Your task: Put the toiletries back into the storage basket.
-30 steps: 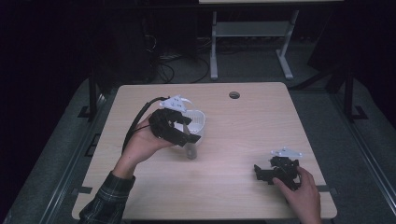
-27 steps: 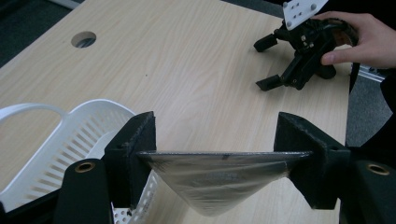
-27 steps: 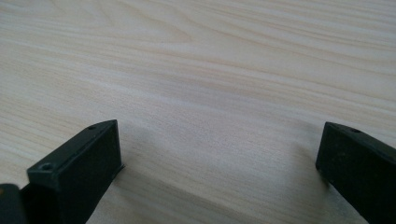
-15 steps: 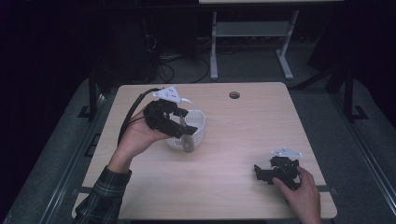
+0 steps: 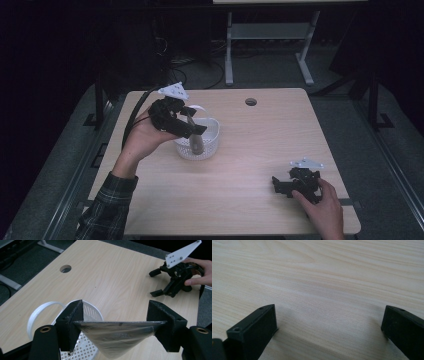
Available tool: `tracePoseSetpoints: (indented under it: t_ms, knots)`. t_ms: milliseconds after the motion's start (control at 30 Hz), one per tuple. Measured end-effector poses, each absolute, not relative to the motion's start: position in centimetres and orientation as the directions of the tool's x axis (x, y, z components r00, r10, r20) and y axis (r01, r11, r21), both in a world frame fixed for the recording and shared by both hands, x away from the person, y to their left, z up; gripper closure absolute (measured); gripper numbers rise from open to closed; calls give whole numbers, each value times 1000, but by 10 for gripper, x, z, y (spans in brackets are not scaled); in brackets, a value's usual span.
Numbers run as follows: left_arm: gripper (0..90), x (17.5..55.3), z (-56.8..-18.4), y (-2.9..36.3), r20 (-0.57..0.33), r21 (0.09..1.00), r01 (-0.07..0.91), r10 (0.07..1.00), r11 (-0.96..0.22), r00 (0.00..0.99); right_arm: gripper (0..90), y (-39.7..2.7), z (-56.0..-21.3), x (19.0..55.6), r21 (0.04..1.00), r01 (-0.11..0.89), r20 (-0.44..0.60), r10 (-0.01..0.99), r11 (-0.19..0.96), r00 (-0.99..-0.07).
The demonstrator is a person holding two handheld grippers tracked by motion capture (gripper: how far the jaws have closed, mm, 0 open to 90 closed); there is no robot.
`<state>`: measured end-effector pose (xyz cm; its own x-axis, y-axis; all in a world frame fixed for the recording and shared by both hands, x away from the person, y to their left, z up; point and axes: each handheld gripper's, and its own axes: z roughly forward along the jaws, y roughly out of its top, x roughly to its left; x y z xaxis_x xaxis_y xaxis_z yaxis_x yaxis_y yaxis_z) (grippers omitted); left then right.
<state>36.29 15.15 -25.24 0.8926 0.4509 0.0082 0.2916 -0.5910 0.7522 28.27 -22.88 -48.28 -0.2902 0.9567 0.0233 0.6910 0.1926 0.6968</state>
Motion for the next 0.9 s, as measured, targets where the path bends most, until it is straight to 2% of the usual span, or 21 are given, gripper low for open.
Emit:
tracePoseSetpoints:
  t_ms: [900]
  knots:
    - [293,389,-262,169,57,760,351,595,-547,802,0,-229,-483,283,696,692,24,956,194,-291]
